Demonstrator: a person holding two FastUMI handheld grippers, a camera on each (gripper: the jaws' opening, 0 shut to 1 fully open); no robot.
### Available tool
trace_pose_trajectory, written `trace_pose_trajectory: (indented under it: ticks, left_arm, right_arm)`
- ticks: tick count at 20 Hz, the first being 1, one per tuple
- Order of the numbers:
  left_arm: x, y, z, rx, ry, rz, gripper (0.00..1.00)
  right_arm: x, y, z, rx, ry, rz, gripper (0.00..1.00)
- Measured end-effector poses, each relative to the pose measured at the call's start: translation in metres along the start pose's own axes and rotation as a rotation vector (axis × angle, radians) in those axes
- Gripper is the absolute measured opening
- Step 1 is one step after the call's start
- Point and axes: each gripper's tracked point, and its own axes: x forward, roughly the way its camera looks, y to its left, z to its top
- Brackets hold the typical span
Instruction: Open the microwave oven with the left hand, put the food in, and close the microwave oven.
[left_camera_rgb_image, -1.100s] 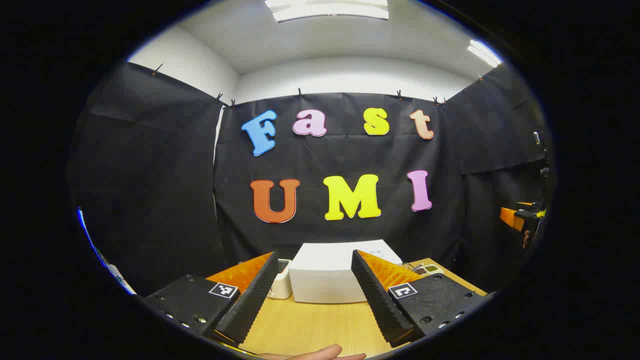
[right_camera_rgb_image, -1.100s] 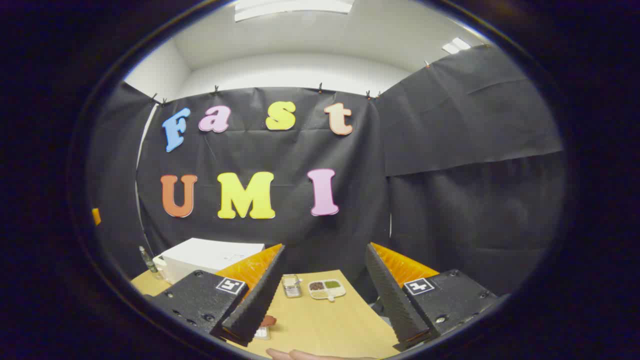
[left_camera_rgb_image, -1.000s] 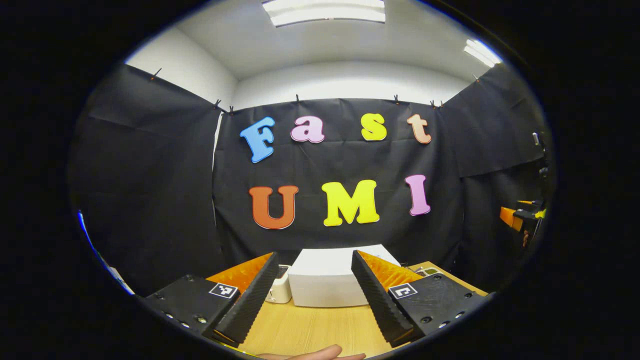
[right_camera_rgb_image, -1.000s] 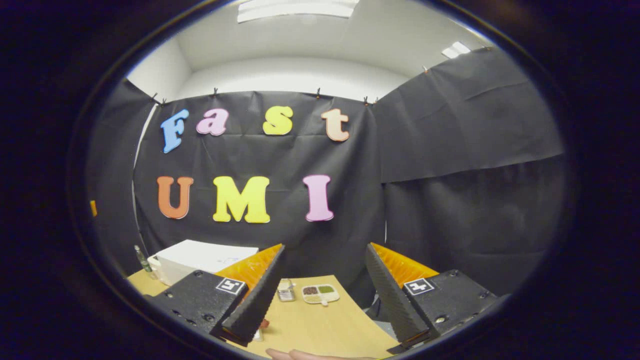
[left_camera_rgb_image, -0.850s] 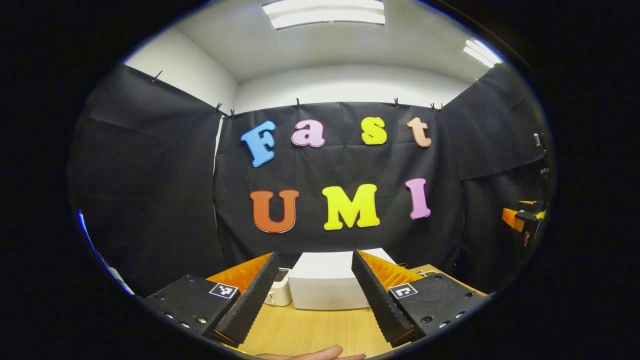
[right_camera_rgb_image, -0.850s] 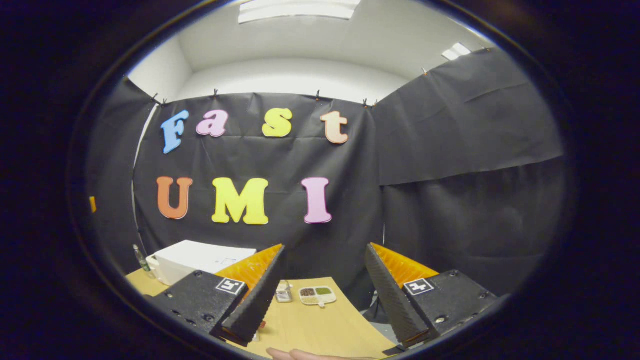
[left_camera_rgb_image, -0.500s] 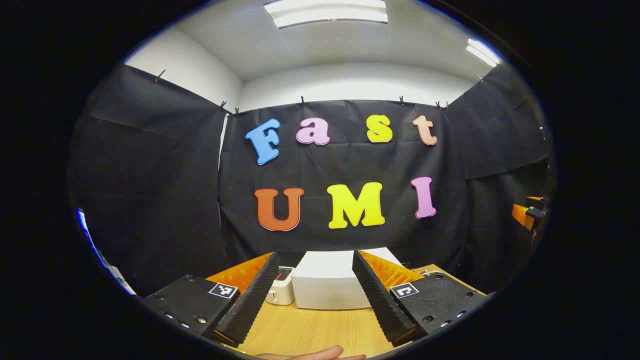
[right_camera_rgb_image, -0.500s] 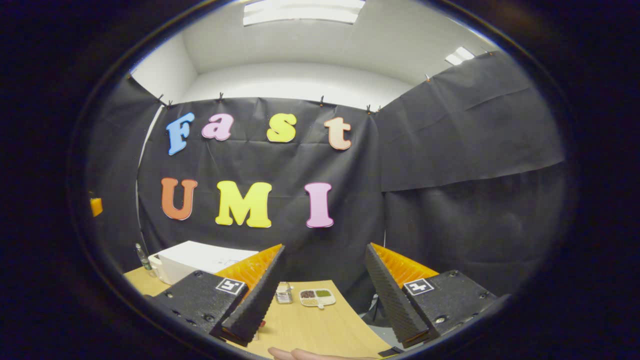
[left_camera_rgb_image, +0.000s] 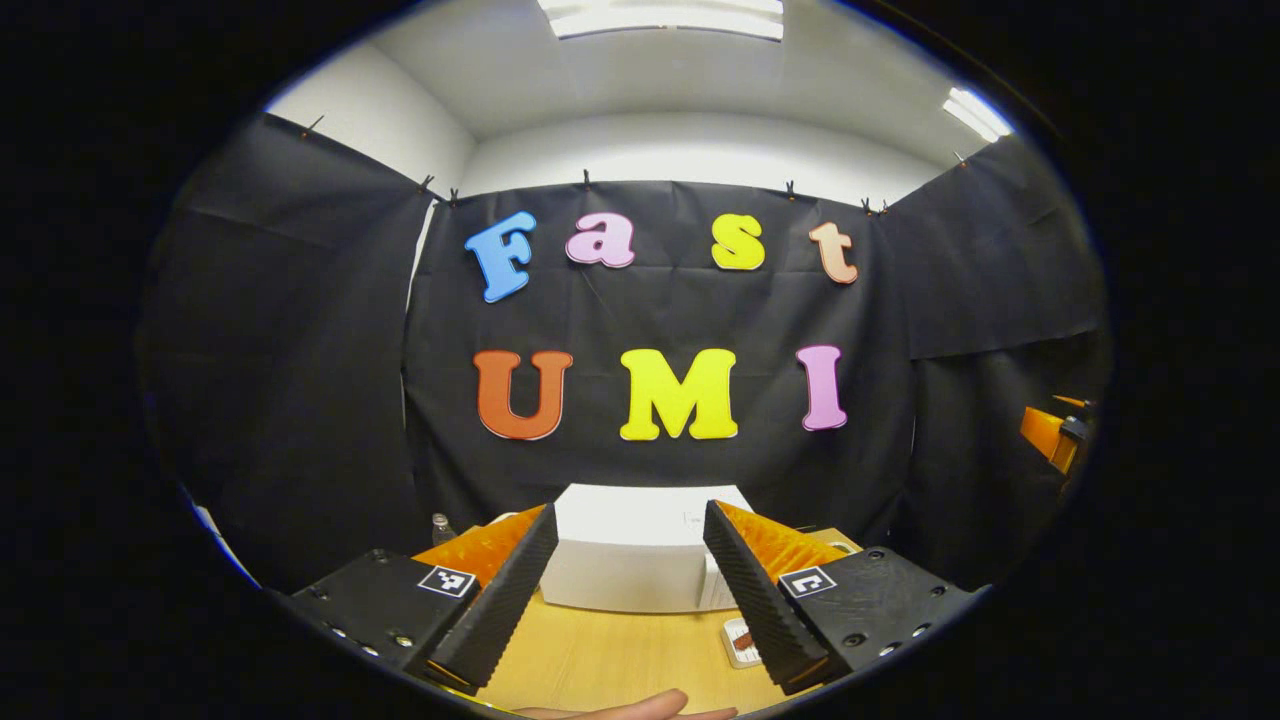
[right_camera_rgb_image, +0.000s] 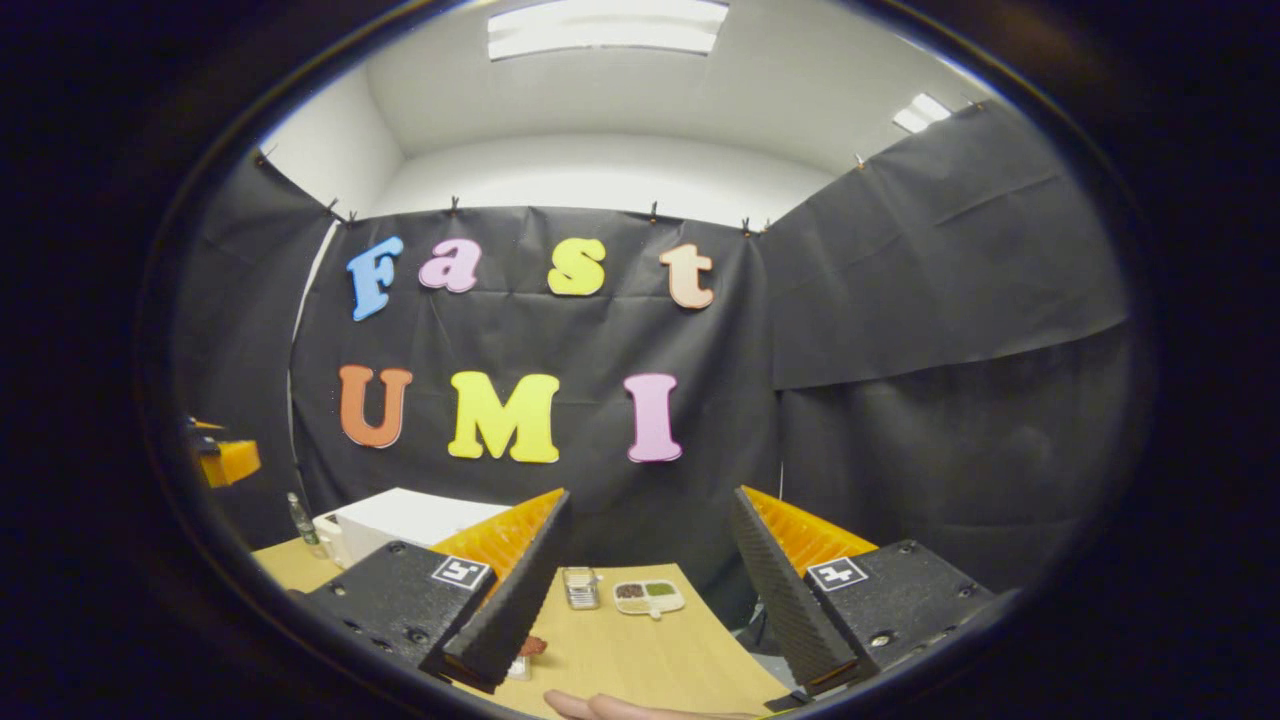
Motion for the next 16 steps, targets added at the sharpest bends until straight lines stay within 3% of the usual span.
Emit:
trace_pose_trajectory:
  ticks: [1,4,8,9,11,12,16]
  left_arm:
    - [0.007,-0.008,-0.006,0.011,0.009,-0.007,0.94]
    - [0.03,-0.036,-0.035,0.048,0.034,-0.028,0.94]
    - [0.068,-0.079,-0.09,0.012,0.106,-0.082,0.94]
    - [0.078,-0.086,-0.103,-0.005,0.125,-0.091,0.94]
    - [0.098,-0.101,-0.129,-0.04,0.154,-0.11,0.95]
    - [0.109,-0.108,-0.139,-0.053,0.157,-0.127,0.95]
    - [0.15,-0.115,-0.188,-0.037,0.184,-0.129,0.95]
  right_arm:
    - [-0.002,-0.004,-0.001,-0.008,0.004,-0.007,0.94]
    - [-0.009,-0.011,-0.003,-0.006,0.006,-0.016,0.94]
    - [-0.021,-0.021,-0.011,0.002,0.013,-0.028,0.94]
    - [-0.024,-0.022,-0.011,0.002,0.009,-0.028,1.0]
    - [-0.029,-0.024,-0.014,-0.006,0.006,-0.026,0.94]
    - [-0.032,-0.024,-0.015,-0.01,0.005,-0.023,1.0]
    - [-0.038,-0.026,-0.023,-0.02,-0.001,-0.012,1.0]
